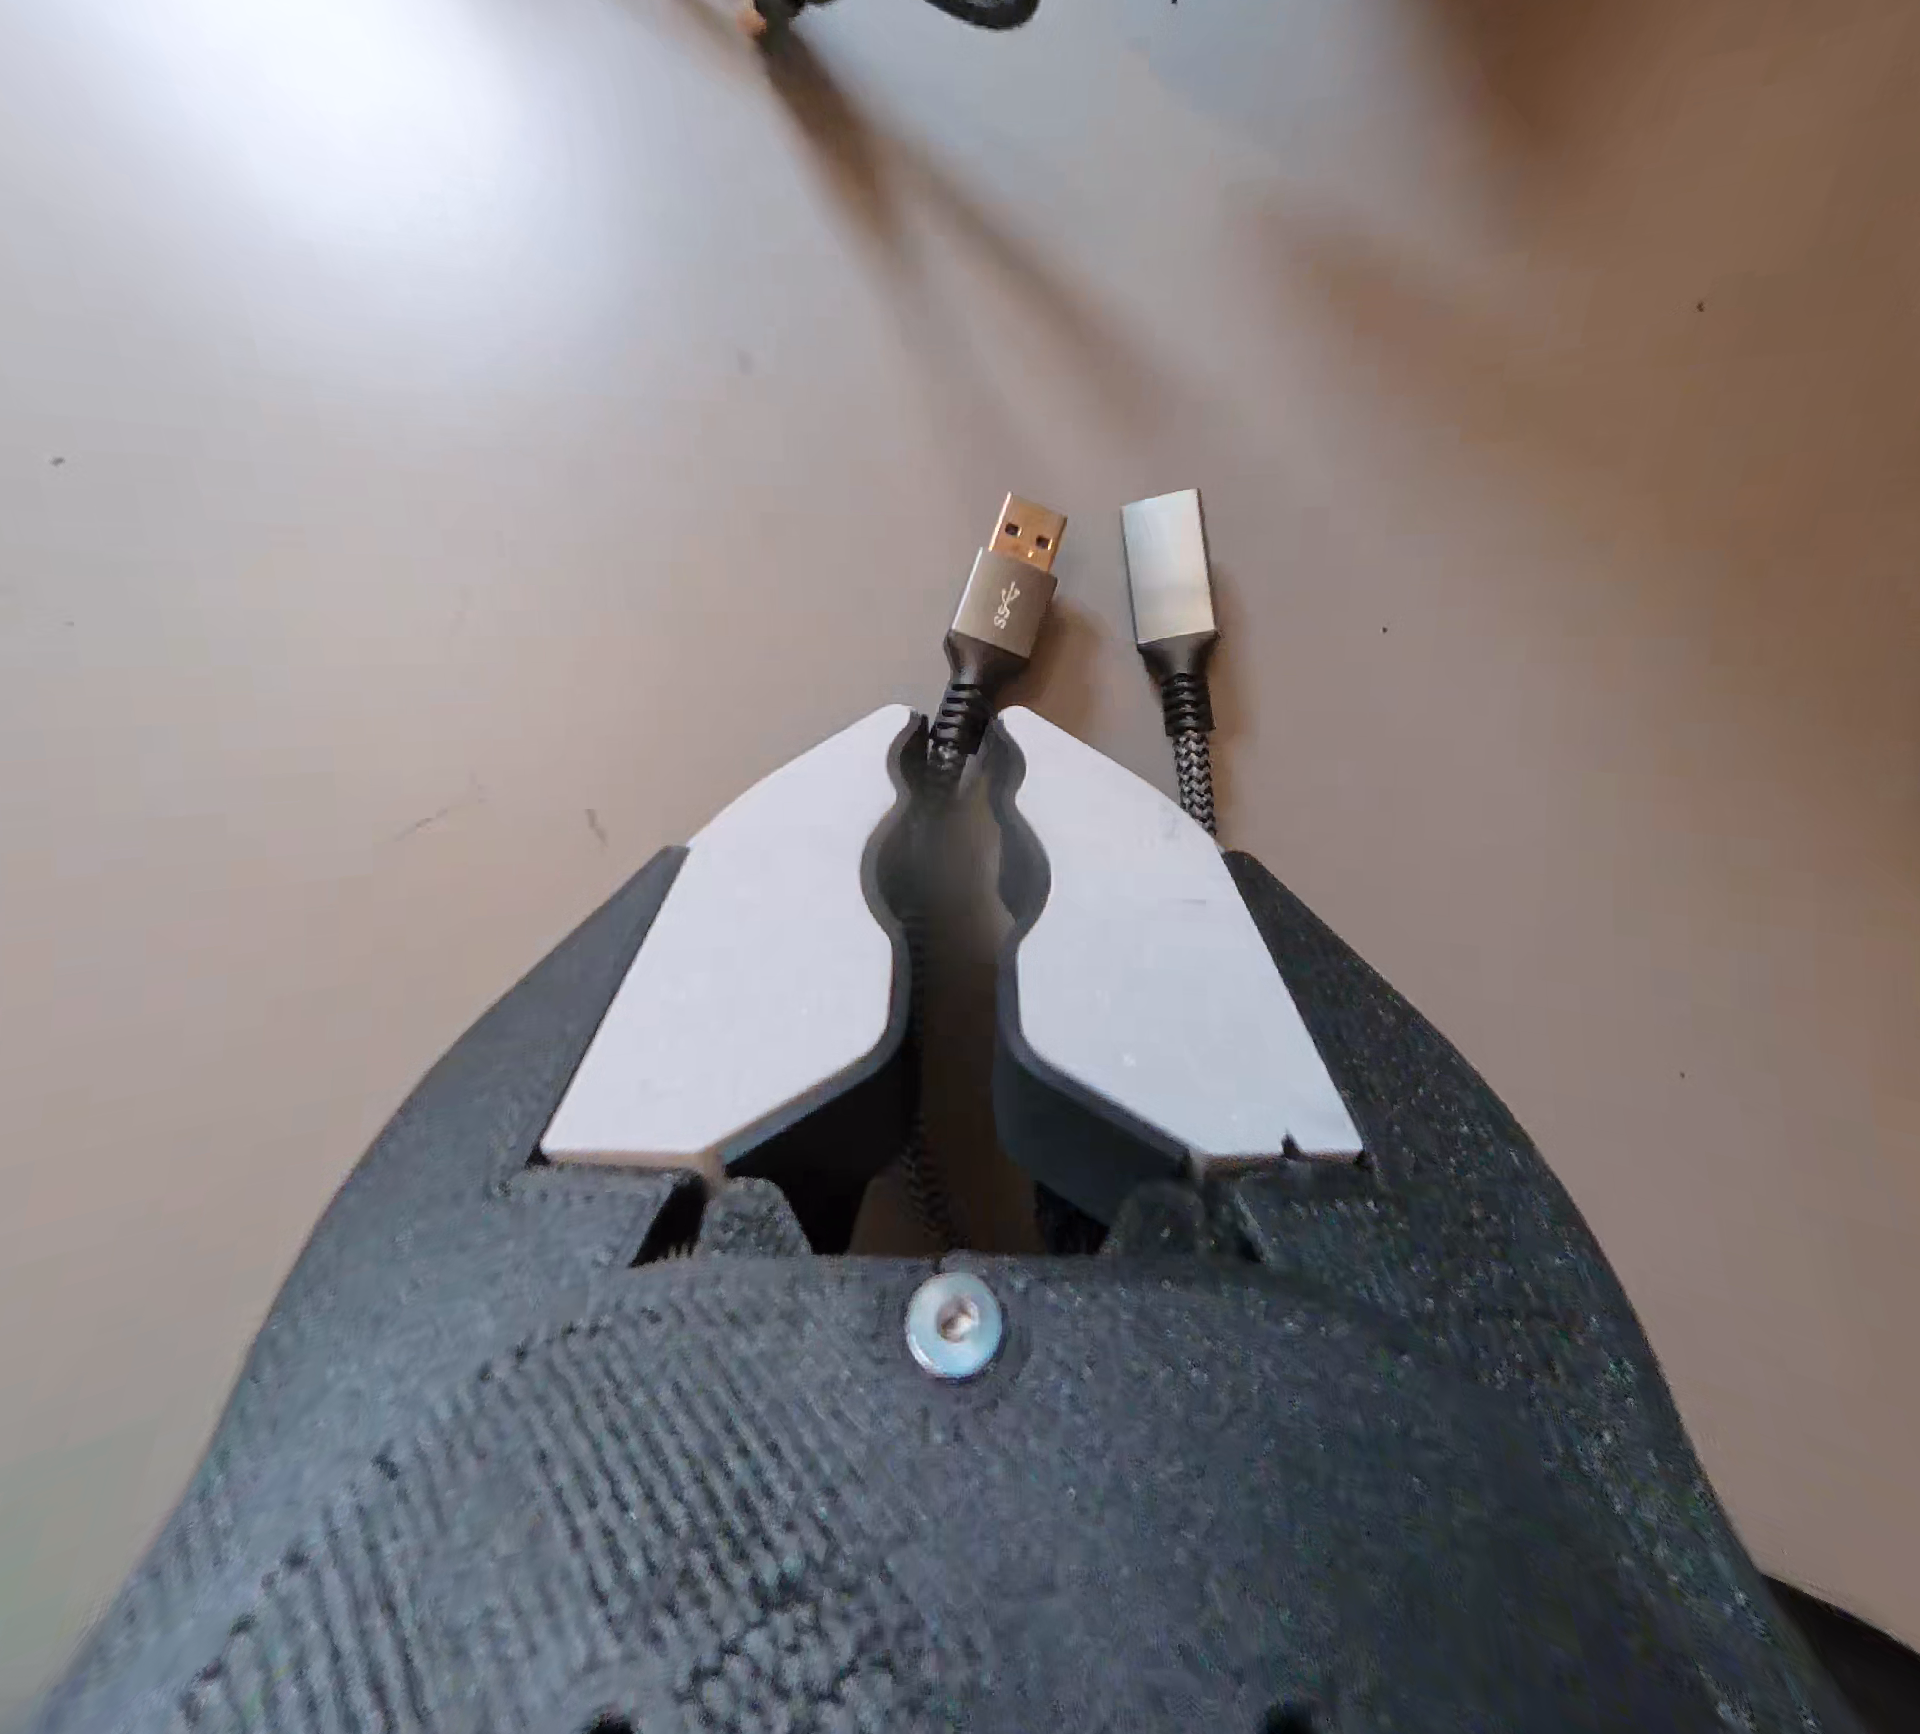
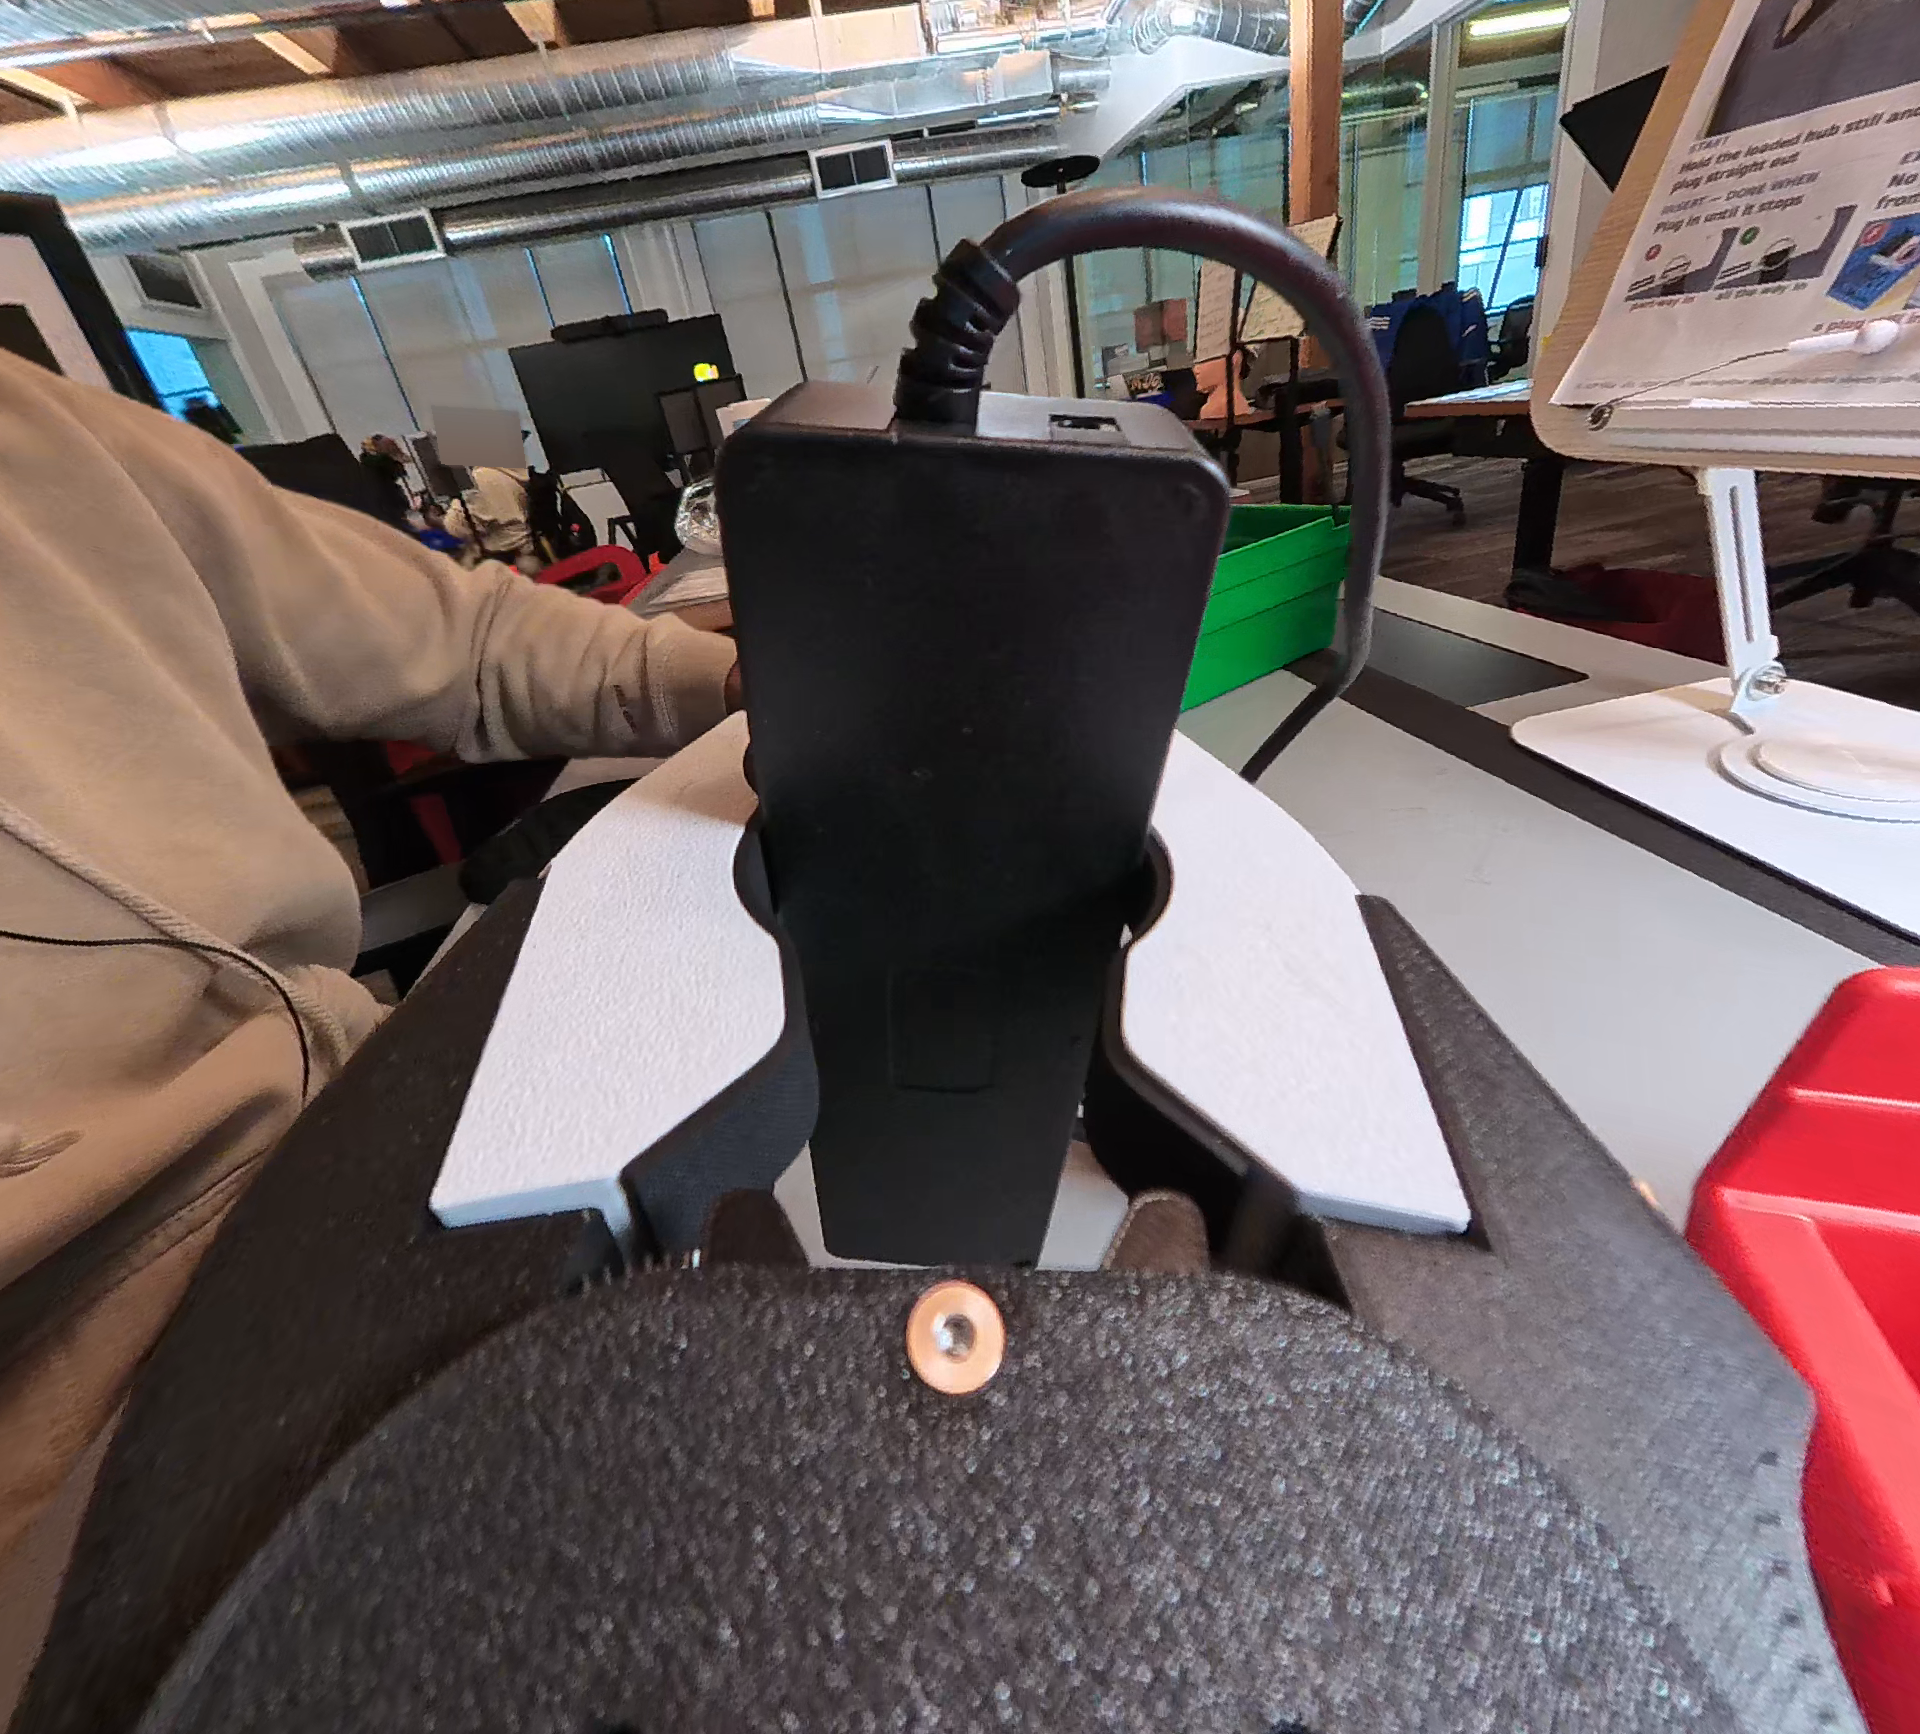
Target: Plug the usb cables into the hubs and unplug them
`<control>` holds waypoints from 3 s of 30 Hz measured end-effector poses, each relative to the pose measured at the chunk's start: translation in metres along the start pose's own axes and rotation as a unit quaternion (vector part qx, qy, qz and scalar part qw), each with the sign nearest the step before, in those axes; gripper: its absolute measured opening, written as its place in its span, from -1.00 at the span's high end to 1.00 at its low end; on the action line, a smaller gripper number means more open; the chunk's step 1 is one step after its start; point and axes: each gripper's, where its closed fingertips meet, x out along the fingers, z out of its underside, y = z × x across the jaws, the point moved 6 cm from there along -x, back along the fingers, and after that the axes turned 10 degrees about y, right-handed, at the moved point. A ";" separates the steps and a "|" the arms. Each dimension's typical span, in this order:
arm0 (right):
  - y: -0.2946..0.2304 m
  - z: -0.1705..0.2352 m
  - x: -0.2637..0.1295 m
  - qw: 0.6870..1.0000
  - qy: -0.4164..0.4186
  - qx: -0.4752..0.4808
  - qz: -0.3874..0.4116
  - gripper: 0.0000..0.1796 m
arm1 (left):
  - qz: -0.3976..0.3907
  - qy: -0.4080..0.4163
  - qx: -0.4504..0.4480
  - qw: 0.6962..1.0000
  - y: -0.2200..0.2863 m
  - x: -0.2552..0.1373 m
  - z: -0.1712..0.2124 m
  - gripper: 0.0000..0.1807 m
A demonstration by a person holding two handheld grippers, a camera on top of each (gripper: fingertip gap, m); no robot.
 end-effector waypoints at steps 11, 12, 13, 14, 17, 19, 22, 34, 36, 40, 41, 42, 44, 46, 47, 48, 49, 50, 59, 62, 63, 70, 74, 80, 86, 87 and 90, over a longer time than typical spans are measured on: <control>-0.004 -0.002 -0.003 0.999 0.014 0.019 -0.036 0.29 | -0.027 -0.064 0.121 0.990 0.000 0.009 -0.005 0.68; -0.005 -0.002 -0.003 0.999 0.016 0.024 -0.041 0.29 | -0.020 -0.063 0.118 0.991 0.000 0.011 -0.005 0.69; -0.005 -0.001 -0.003 0.998 0.017 0.029 -0.046 0.29 | -0.011 -0.058 0.109 0.992 0.001 0.013 -0.006 0.71; -0.005 -0.001 -0.003 0.998 0.018 0.032 -0.049 0.29 | -0.005 -0.050 0.102 0.994 0.001 0.014 -0.005 0.74; -0.007 0.001 -0.002 0.997 0.016 0.037 -0.060 0.29 | -0.003 -0.030 0.103 0.994 0.002 0.013 -0.003 0.88; -0.009 0.002 -0.001 0.997 0.016 0.040 -0.068 0.29 | -0.018 -0.020 0.090 0.996 0.001 0.011 -0.002 0.89; -0.010 0.003 0.000 0.996 0.015 0.046 -0.077 0.29 | -0.015 0.022 0.051 0.998 -0.003 -0.003 -0.010 0.90; -0.009 0.017 0.006 0.996 -0.036 0.040 -0.075 0.30 | 0.122 0.172 -0.071 0.975 0.010 -0.059 -0.040 0.90; -0.010 0.019 0.007 0.996 -0.046 0.032 -0.072 0.30 | 0.133 0.166 -0.064 0.975 0.016 -0.066 -0.045 0.90; -0.012 0.022 0.009 0.996 -0.071 0.011 -0.062 0.30 | 0.136 0.131 -0.029 0.982 0.027 -0.085 -0.054 0.89; -0.012 0.023 0.009 0.995 -0.076 0.007 -0.056 0.30 | 0.128 0.131 -0.017 0.983 0.029 -0.091 -0.058 0.90; -0.011 0.024 0.009 0.995 -0.083 0.002 -0.051 0.30 | 0.116 0.136 -0.009 0.984 0.029 -0.097 -0.064 0.90; -0.012 0.027 0.010 0.994 -0.096 -0.009 -0.046 0.30 | 0.094 0.149 -0.010 0.984 0.029 -0.101 -0.077 0.89; -0.014 0.030 0.013 0.993 -0.104 -0.014 -0.048 0.29 | 0.083 0.147 -0.012 0.986 0.030 -0.093 -0.091 0.89; -0.016 0.031 0.015 0.993 -0.107 -0.014 -0.051 0.30 | 0.084 0.140 -0.010 0.986 0.032 -0.086 -0.098 0.89; -0.018 0.032 0.016 0.993 -0.108 -0.015 -0.054 0.30 | 0.090 0.132 -0.007 0.987 0.035 -0.076 -0.104 0.89; -0.020 0.033 0.018 0.992 -0.110 -0.017 -0.056 0.30 | 0.097 0.121 -0.004 0.988 0.037 -0.066 -0.110 0.90; -0.021 0.033 0.019 0.992 -0.111 -0.018 -0.057 0.30 | 0.105 0.108 0.001 0.989 0.040 -0.056 -0.116 0.89; -0.016 0.033 0.017 0.993 -0.111 -0.030 -0.037 0.29 | 0.060 0.043 0.047 0.996 0.039 0.005 -0.158 0.90; -0.015 0.034 0.015 0.993 -0.111 -0.026 -0.037 0.29 | 0.063 0.049 0.024 0.996 0.035 0.009 -0.156 0.90; -0.015 0.034 0.016 0.993 -0.112 -0.025 -0.039 0.29 | 0.062 0.043 0.020 0.997 0.034 0.010 -0.152 0.90; -0.018 0.044 0.021 0.990 -0.133 -0.017 -0.054 0.29 | 0.102 0.037 0.010 0.994 0.037 0.010 -0.143 0.90; -0.018 0.046 0.021 0.989 -0.133 -0.009 -0.059 0.29 | 0.107 0.042 0.014 0.993 0.041 0.009 -0.145 0.89; -0.019 0.047 0.022 0.989 -0.131 -0.001 -0.066 0.29 | 0.111 0.044 0.024 0.993 0.046 0.007 -0.146 0.89; -0.019 0.047 0.021 0.989 -0.123 0.021 -0.078 0.29 | 0.097 0.041 0.043 0.993 0.048 0.008 -0.146 0.90; -0.019 0.047 0.021 0.989 -0.121 0.023 -0.079 0.29 | 0.097 0.041 0.048 0.993 0.048 0.008 -0.146 0.90; -0.020 0.046 0.022 0.989 -0.120 0.022 -0.079 0.29 | 0.107 0.057 0.053 0.991 0.050 0.005 -0.149 0.90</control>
